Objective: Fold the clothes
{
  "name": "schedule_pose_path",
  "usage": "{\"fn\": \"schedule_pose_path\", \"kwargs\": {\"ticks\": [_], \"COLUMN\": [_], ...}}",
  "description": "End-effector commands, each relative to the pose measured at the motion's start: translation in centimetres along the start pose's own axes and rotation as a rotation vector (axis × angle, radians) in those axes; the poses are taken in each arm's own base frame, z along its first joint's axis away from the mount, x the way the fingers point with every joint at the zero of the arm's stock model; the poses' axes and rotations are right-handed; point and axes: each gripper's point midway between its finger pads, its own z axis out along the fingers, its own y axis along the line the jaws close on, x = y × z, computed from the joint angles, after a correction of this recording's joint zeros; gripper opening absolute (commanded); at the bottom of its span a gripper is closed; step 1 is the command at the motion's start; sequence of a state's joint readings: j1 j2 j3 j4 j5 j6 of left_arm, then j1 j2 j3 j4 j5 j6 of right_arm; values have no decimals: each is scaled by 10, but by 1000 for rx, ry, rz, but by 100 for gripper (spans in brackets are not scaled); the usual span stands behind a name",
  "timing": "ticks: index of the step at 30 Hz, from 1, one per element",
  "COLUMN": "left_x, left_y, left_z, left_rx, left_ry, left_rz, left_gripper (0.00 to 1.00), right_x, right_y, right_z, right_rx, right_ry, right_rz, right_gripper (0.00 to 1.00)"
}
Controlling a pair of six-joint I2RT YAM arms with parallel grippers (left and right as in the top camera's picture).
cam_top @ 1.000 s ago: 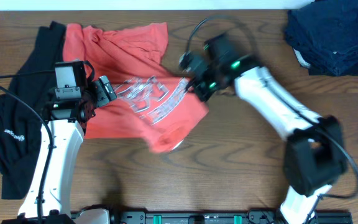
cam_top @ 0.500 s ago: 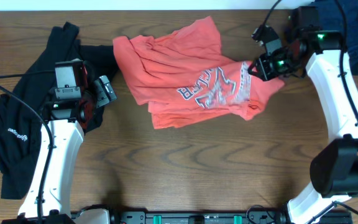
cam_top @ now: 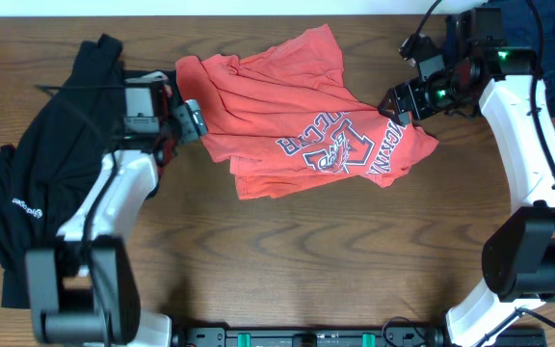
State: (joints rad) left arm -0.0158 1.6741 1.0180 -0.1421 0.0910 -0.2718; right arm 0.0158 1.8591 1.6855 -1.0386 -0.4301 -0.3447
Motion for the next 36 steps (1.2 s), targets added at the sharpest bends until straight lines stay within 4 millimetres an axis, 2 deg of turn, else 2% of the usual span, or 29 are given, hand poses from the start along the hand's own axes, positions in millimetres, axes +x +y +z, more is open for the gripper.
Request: {"fn": "schedule_pose_path", "kwargs": {"ticks": [1, 7, 19, 23, 24, 26, 27, 28, 32, 33, 36], "left_x": [6, 21, 27, 31, 34, 37, 37, 36, 33, 33, 32], "left_y": [-6, -2, 0, -6, -5, -3, -3, -4, -5, -5, -6], "left_z": [24, 58, 89, 103, 106, 109, 110, 110, 109, 108, 99], "left_rx": [31, 29, 41, 89, 87, 81, 81, 82, 86, 85, 81], "left_ry": [44, 91, 72, 70, 74, 82, 81, 78, 70, 72, 82], "left_rz": [13, 13, -35, -49, -62, -88, -89, -90, -97, -107, -113], "left_gripper": [88, 88, 83, 80, 78, 66, 52, 42, 9, 6, 6], "right_x": [3, 3, 1, 1, 1, 1, 1, 0, 0, 0, 0], "right_y": [-1, 0, 5, 6, 6, 6, 6, 6, 6, 6, 7], "right_z": [3, 4, 6, 6, 6, 6, 6, 6, 6, 6, 6], "right_rx": [-8, -9, -14, -14, -14, -14, -14, -14, -15, -15, -19], "right_ry": [13, 15, 14, 13, 13, 13, 13, 12, 13, 13, 12], "right_rz": [9, 9, -6, -8, -8, -8, -8, -8, -7, -1, 6], "right_gripper": [87, 84, 83, 83, 83, 84, 83, 84, 83, 83, 82]}}
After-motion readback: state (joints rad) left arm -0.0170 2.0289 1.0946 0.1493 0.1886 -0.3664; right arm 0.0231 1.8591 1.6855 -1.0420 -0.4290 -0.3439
